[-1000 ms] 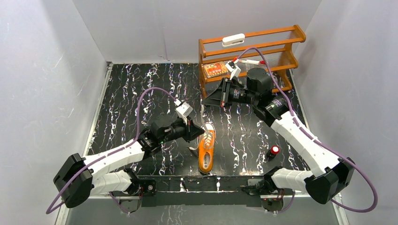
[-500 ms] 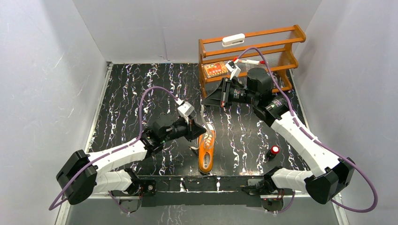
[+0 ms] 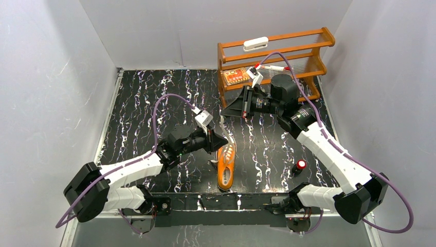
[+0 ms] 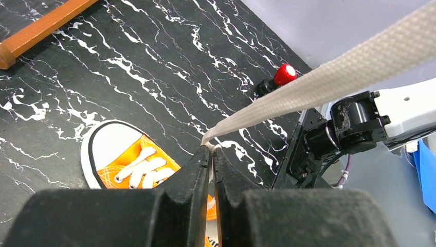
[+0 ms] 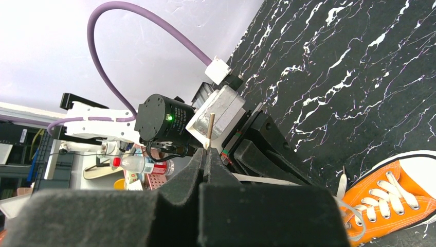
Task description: Tie the shoes
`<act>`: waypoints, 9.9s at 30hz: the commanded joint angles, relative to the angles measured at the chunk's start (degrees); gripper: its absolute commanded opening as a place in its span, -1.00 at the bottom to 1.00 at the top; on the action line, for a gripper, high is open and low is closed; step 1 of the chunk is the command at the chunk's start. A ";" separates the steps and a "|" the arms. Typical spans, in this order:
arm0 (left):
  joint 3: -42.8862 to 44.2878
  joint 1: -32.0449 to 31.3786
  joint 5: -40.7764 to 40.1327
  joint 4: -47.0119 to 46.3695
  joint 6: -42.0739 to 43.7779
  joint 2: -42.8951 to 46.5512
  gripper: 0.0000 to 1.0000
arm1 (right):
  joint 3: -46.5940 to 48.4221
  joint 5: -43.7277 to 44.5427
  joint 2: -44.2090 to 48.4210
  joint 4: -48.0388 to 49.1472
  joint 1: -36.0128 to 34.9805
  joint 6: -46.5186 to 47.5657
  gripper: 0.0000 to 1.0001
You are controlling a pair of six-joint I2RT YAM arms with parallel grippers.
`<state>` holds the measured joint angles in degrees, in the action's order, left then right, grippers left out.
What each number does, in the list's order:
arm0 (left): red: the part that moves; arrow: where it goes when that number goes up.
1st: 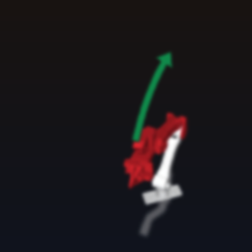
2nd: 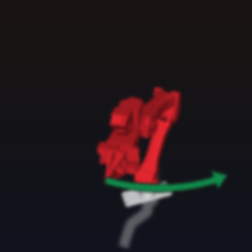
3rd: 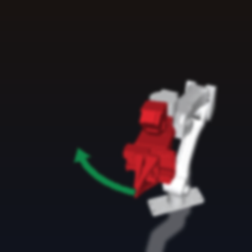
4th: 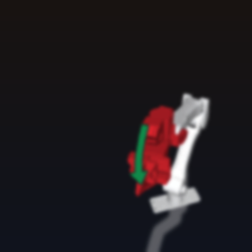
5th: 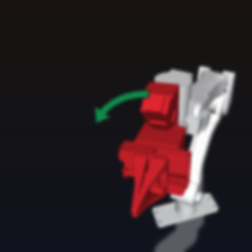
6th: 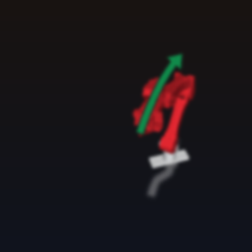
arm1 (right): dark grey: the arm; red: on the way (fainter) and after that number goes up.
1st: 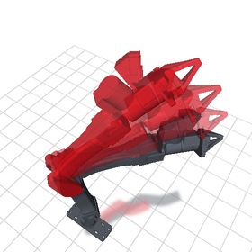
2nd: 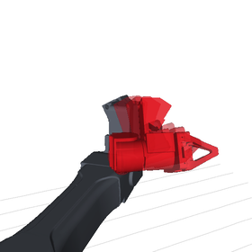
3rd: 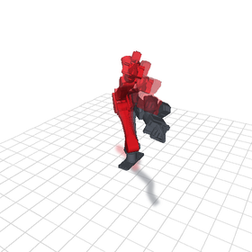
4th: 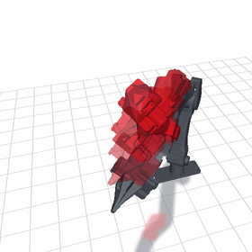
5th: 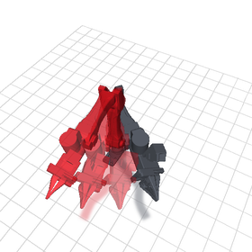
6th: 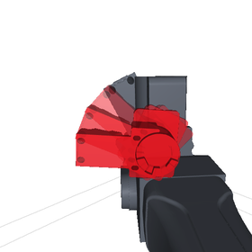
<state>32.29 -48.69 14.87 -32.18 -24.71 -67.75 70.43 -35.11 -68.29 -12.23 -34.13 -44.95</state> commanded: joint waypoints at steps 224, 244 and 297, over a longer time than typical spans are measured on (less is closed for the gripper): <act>1.17 -9.84 -9.61 17.84 -2.24 12.16 -0.94 | 4.05 -7.73 -37.80 -19.87 -4.44 6.96 0.20; 3.84 -9.85 -21.15 26.37 -3.83 11.74 -0.97 | 2.90 18.88 -12.99 -22.01 0.55 16.19 -1.00; 30.42 -4.93 -2.88 46.61 -8.37 -22.81 -0.12 | -10.50 34.07 -19.43 -22.28 4.07 59.60 0.05</act>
<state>60.82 -53.69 10.59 13.30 -33.52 -91.50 59.86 -3.77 -84.95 -40.40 -30.13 7.99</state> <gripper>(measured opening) 0.459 0.532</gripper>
